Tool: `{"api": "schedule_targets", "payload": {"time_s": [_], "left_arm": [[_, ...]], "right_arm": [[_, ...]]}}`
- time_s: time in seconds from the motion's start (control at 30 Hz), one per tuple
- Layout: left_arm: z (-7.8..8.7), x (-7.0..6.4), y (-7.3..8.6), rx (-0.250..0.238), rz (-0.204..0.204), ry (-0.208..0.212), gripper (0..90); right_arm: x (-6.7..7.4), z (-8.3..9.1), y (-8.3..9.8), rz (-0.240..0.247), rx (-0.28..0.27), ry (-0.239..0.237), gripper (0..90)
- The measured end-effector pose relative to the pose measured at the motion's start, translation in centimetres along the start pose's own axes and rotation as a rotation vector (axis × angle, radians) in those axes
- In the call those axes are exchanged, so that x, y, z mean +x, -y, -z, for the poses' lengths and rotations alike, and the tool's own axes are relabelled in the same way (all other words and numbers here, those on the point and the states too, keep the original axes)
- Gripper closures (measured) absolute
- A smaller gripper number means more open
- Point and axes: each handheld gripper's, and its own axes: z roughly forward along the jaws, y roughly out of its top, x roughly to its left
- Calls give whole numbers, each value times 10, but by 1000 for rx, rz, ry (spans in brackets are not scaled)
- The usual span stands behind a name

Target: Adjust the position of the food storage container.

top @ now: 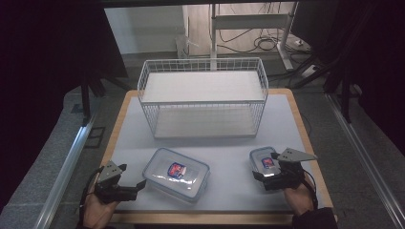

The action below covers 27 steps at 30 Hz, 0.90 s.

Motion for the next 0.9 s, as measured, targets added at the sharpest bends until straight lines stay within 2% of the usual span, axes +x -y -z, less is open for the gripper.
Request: {"api": "schedule_targets", "payload": {"time_s": [0.13,0.23,0.37,0.4,0.57,0.7,0.83,0.87,0.9], "left_arm": [[-7,2,6,8,-35,-13,40],[-7,5,7,-9,-20,-4,33],[-6,7,8,-21,-14,2,39],[-5,8,8,-24,-11,1,39],[-4,12,11,-19,-11,-29,33],[-4,16,13,-16,6,-63,34],[-6,16,13,2,7,-93,31],[-6,16,13,5,7,-97,30],[-7,16,13,8,7,-100,30]], "right_arm": [[0,-3,0,4,1,23,0],[1,-5,0,10,15,47,0],[0,-7,0,-11,15,55,0],[0,-9,0,-12,34,73,0],[1,-14,1,1,50,93,0],[4,-14,0,9,56,87,0],[5,-13,-2,-12,62,36,0],[6,-14,-2,-15,66,46,28],[7,-14,-3,-14,79,51,105]]}}
